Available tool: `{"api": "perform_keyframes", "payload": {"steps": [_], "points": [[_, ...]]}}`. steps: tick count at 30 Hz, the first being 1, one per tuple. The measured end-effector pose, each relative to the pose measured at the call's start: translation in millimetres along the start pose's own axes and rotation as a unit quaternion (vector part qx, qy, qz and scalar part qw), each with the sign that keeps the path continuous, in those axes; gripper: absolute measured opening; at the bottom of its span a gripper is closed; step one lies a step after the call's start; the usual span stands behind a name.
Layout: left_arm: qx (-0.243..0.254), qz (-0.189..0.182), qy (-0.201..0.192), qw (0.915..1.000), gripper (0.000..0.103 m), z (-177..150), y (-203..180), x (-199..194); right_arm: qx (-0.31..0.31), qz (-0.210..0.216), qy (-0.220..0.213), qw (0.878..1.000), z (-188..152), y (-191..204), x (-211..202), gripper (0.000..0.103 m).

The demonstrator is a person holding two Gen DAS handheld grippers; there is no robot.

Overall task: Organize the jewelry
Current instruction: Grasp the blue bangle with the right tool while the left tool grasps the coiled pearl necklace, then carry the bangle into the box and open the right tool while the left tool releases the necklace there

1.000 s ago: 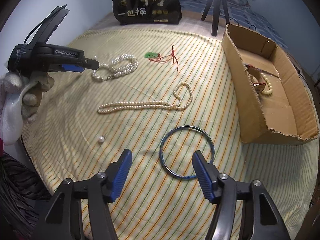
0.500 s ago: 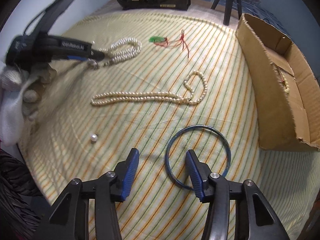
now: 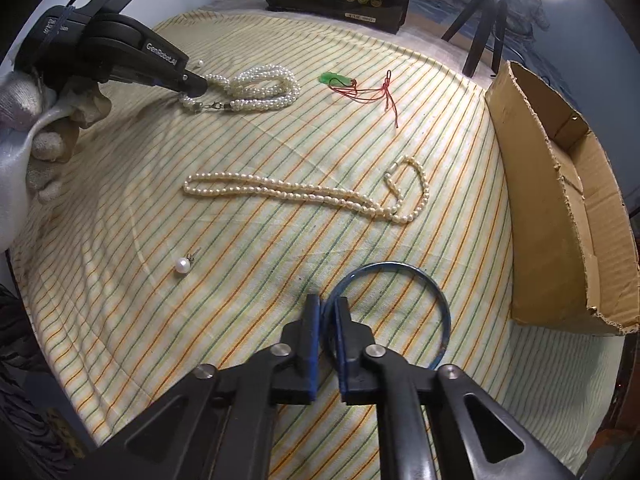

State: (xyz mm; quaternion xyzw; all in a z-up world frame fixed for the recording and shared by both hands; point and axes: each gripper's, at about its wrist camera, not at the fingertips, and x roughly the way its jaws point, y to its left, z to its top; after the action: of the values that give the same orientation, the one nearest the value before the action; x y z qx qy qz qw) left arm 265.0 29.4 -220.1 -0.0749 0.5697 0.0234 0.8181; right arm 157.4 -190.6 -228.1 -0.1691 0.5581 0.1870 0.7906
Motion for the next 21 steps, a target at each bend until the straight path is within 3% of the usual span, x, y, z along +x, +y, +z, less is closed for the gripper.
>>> {"api": "perform_keyframes", "payload": {"steps": [21], "points": [[-0.033,-0.092,-0.066,0.993,0.006,11,-8,-80,0.052,-0.002,-0.079,0.996,11,-34,-54,0.001]]}}
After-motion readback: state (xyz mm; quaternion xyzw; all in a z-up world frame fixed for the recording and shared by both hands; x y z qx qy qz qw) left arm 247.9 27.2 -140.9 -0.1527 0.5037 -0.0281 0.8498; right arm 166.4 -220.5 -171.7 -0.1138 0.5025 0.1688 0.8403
